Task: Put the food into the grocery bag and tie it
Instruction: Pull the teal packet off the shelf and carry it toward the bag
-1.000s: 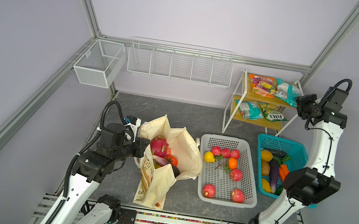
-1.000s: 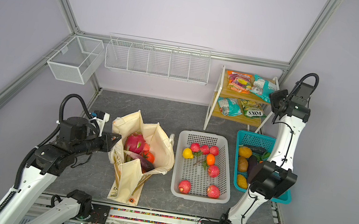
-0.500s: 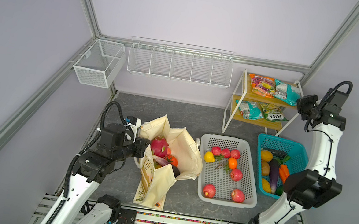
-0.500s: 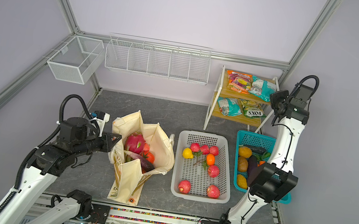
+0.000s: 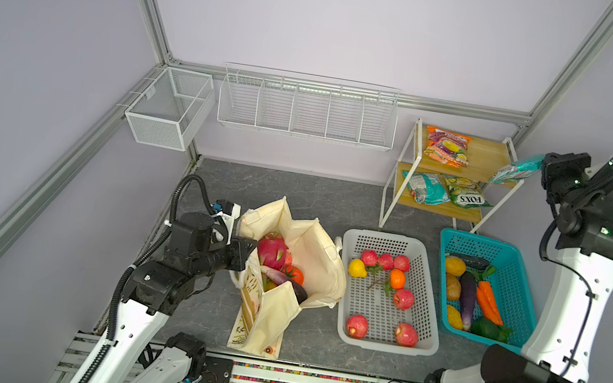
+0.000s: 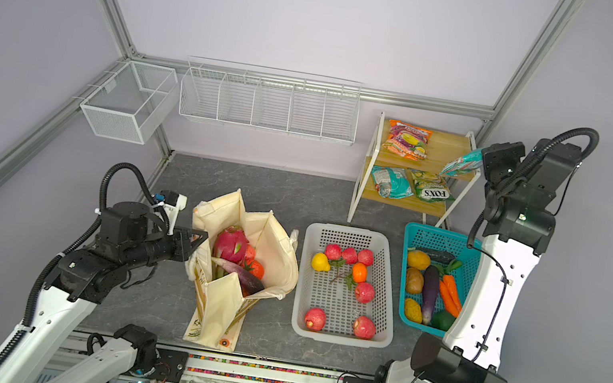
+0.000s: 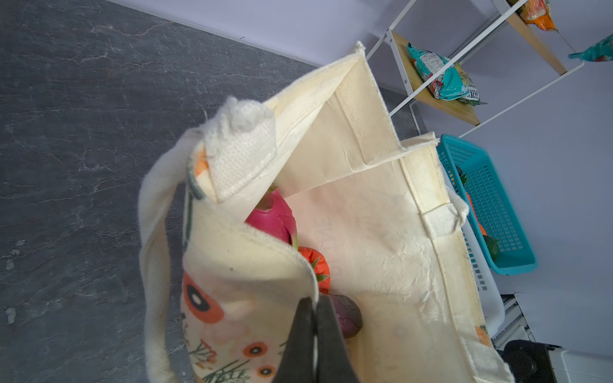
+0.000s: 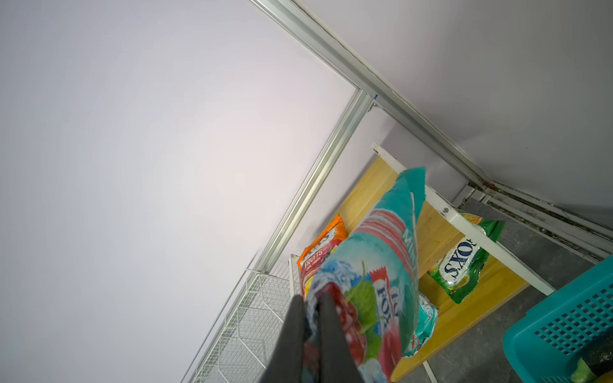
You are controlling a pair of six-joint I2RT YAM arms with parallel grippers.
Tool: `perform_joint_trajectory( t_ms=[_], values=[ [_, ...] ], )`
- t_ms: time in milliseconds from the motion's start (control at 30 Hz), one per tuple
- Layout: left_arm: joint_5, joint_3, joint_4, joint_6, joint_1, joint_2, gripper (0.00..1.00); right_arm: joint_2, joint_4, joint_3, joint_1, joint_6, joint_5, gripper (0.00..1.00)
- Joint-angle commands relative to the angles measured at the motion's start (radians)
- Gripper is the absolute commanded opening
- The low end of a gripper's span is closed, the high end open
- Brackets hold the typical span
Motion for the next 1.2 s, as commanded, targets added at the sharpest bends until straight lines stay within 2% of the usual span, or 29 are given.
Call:
perform_joint_trajectory(
  t_ms=[0,200,500,767,1100,1167],
  values=[
    [0.008,-0.015,-0.042,-0.011,-0.001,-0.028,0.00,-0.028,0.033,0.012,0.012,0.014,-0.018,0.07],
    [0.006,-0.029,-0.062,-0.021,-0.001,-0.039,0.00,-0.148,0.005,-0.042,0.055,0.025,-0.056,0.07],
    [0.007,-0.040,-0.089,-0.015,-0.001,-0.035,0.00,-0.329,-0.045,-0.169,0.182,0.019,-0.110,0.07],
    [0.013,-0.037,-0.106,-0.025,0.000,-0.030,0.00,-0.460,-0.057,-0.333,0.378,0.000,-0.099,0.07],
    [-0.005,-0.055,-0.126,-0.048,0.000,-0.043,0.00,-0.561,-0.072,-0.483,0.531,-0.020,-0.072,0.07],
    [-0.005,-0.066,-0.125,-0.054,-0.001,-0.049,0.00,-0.578,-0.063,-0.522,0.597,-0.019,-0.058,0.07]
  ],
)
